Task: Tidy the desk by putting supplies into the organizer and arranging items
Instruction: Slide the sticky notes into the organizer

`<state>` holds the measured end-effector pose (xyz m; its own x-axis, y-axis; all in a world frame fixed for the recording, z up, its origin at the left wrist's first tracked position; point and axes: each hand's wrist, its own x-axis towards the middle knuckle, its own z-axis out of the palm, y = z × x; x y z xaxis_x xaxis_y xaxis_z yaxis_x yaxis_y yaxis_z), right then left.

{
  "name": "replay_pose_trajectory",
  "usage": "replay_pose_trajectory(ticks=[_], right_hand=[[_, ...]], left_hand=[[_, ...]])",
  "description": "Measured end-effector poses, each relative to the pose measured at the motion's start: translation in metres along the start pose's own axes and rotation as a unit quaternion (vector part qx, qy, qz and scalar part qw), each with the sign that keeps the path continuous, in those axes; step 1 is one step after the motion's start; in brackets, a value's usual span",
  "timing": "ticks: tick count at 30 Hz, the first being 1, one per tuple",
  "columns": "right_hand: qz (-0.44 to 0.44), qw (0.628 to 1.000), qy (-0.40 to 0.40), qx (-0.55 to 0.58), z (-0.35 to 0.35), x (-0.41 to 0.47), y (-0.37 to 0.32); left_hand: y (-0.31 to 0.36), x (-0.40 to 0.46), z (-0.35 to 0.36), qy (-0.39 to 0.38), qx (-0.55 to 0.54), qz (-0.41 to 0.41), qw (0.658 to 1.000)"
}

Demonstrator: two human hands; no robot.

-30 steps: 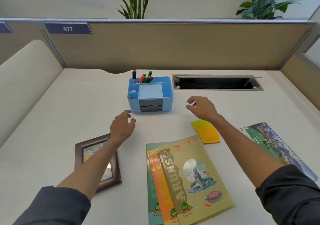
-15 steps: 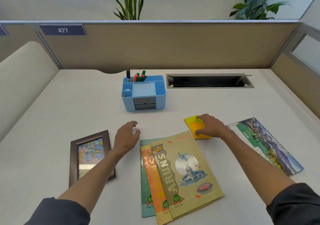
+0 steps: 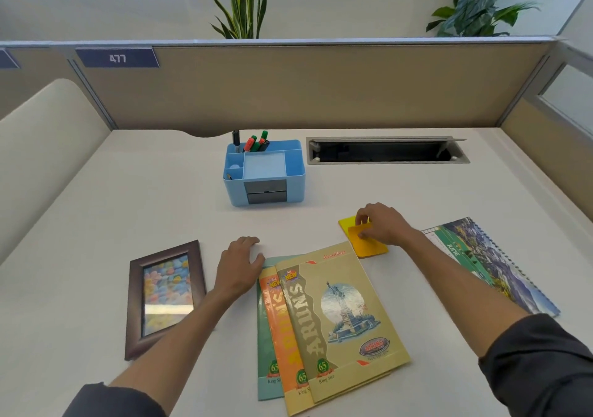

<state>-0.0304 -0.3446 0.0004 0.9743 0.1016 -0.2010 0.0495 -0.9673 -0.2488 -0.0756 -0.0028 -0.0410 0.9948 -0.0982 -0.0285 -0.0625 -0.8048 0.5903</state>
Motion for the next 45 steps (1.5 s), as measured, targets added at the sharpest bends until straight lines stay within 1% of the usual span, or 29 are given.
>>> replay_pose_trajectory(ticks=[2, 4, 9, 13, 16, 19, 26, 29, 32, 35, 38, 42, 45], right_hand=[[-0.003, 1.0, 0.022, 0.014, 0.0, 0.005, -0.003], [-0.006, 0.999, 0.022, 0.033, 0.001, 0.011, -0.004], [0.014, 0.997, -0.038, 0.061, 0.006, 0.019, 0.0], [0.01, 0.996, -0.051, 0.071, 0.007, 0.023, 0.003], [0.031, 0.991, -0.075, 0.108, 0.007, 0.022, 0.009], [0.036, 0.988, -0.096, 0.111, 0.009, 0.021, 0.014], [0.05, 0.986, -0.092, 0.128, 0.019, 0.017, 0.016], [0.04, 0.988, -0.09, 0.122, 0.021, 0.012, 0.016], [0.041, 0.985, -0.09, 0.142, 0.017, 0.008, 0.016], [0.037, 0.978, -0.072, 0.194, 0.002, 0.004, 0.013], [0.016, 0.968, -0.024, 0.251, -0.023, 0.0, 0.007], [-0.007, 0.947, 0.036, 0.32, -0.052, -0.003, -0.007], [-0.019, 0.922, 0.058, 0.382, -0.062, -0.005, -0.02]], left_hand=[[0.001, -0.001, 0.0, -0.001, 0.005, 0.002, 1.0], [0.003, -0.003, 0.001, -0.003, 0.005, 0.002, 1.0], [0.007, -0.007, 0.002, -0.007, 0.004, -0.001, 1.0], [0.006, -0.007, 0.003, -0.007, 0.007, -0.002, 1.0], [0.006, -0.007, 0.004, -0.005, 0.009, 0.0, 1.0], [0.008, -0.005, 0.005, -0.002, 0.009, 0.004, 1.0], [0.018, -0.001, 0.012, 0.006, 0.012, 0.018, 1.0], [0.025, 0.0, 0.016, 0.005, 0.014, 0.028, 1.0], [0.035, 0.003, 0.018, 0.003, 0.015, 0.035, 0.999], [0.047, 0.006, 0.019, 0.003, 0.012, 0.05, 0.999], [0.061, 0.011, 0.019, 0.001, -0.011, 0.065, 0.998], [0.084, 0.02, 0.018, -0.01, -0.047, 0.094, 0.994], [0.102, 0.024, 0.019, -0.027, -0.07, 0.099, 0.992]])
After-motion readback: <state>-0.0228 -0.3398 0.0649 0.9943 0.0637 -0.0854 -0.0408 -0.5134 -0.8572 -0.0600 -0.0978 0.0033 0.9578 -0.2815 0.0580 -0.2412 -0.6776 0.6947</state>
